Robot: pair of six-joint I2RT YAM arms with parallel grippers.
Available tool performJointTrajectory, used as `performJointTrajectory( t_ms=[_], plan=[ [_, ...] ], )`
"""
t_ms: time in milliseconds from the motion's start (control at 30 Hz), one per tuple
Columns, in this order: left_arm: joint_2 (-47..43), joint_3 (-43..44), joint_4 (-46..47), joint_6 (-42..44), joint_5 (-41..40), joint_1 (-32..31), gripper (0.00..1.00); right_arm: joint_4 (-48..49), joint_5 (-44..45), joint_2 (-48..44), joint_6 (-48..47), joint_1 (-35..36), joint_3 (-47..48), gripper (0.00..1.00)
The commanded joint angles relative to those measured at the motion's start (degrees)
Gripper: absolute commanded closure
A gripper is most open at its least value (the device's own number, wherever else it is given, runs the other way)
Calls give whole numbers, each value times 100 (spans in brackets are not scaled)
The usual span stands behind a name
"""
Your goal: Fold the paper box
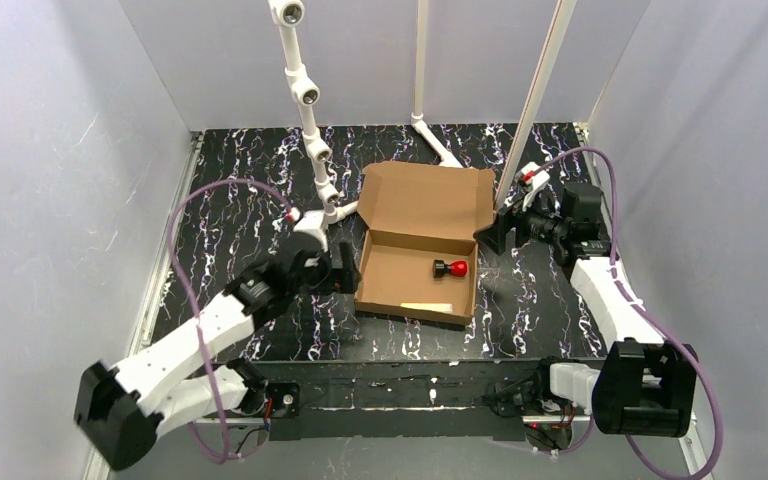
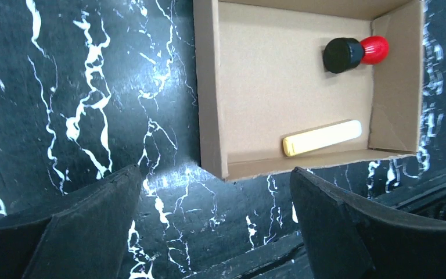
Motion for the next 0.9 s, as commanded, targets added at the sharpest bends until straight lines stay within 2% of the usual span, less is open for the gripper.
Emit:
performJointTrajectory(
  t_ms=[0,200,267,333,400,700,800,867],
  plan=[
    [-1199,-1133,711,-527,382,174,2,1518,341,117,2103,-331,-350,3],
    [-2796,-2219,999,-906,474,224,2,2330,1633,473,3587,-419,-598,15],
    [-3164,-2392,946,-969,433,238,2,2530,1582,779,3935,-420,-563,17],
    [-3351,-2460,834,-988,382,236,2,2792,1452,1162,4112,-397,-474,25],
    [-3428,-2444,716,-970,353,240,2,2913,1427,1618,4049,-327,-260,36],
    [-3334,-2366,641,-953,334,244,2,2837,2229,2211,3516,238,114,50],
    [-3287,-2357,650,-963,360,248,2,2956,2402,2334,3505,248,150,62],
    [-3283,-2364,658,-975,380,244,2,3019,2467,2425,3480,248,179,73]
  ],
)
